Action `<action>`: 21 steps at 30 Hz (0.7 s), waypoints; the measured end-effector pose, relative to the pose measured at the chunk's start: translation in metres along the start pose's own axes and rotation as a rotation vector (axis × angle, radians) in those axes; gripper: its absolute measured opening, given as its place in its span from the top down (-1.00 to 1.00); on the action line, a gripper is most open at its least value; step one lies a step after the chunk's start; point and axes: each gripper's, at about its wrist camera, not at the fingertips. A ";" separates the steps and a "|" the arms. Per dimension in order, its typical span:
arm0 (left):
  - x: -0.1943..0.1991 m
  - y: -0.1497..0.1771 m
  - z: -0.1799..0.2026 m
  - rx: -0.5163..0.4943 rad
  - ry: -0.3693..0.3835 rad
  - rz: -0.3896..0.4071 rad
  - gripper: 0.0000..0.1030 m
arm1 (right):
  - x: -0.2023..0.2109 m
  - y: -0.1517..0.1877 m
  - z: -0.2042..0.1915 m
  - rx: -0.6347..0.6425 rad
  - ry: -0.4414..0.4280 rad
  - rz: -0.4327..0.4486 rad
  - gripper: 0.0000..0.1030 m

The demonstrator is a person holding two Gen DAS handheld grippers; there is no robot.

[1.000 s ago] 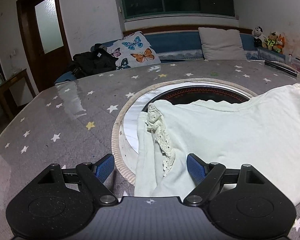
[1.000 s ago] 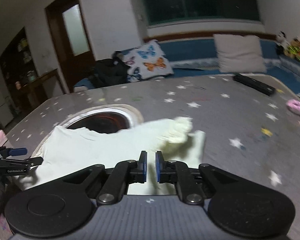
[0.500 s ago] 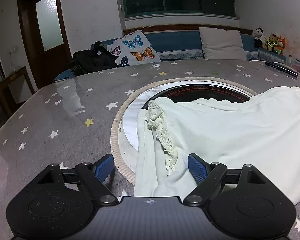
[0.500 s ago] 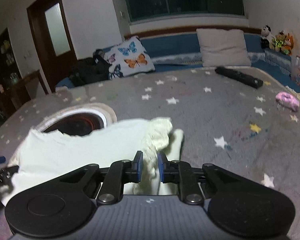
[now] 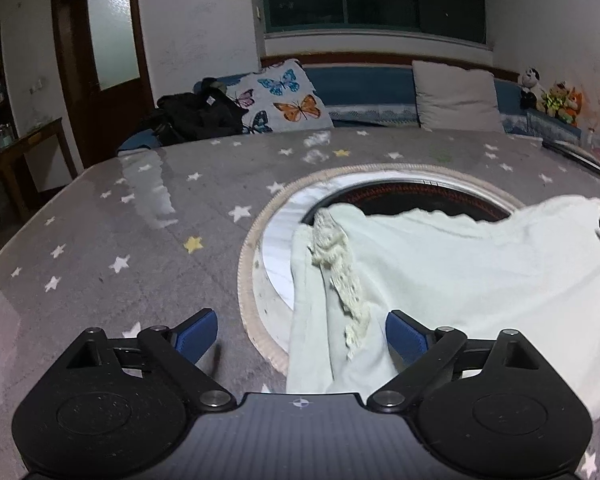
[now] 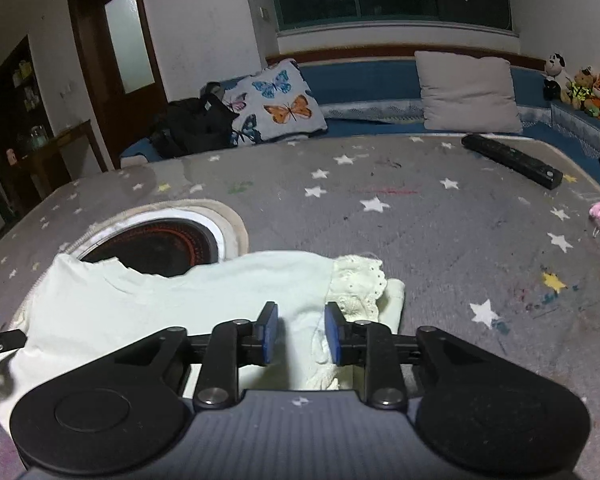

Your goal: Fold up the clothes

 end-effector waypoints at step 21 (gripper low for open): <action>-0.034 -0.043 0.000 0.014 -0.052 -0.002 -0.94 | -0.008 -0.001 -0.009 0.069 0.016 0.000 0.14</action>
Point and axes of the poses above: each gripper's, at about its wrist camera, not at the fingertips, and x roughly against the way its jaws point, z to its right, y to its underside, and after that the axes turned 11 degrees about y, right-handed
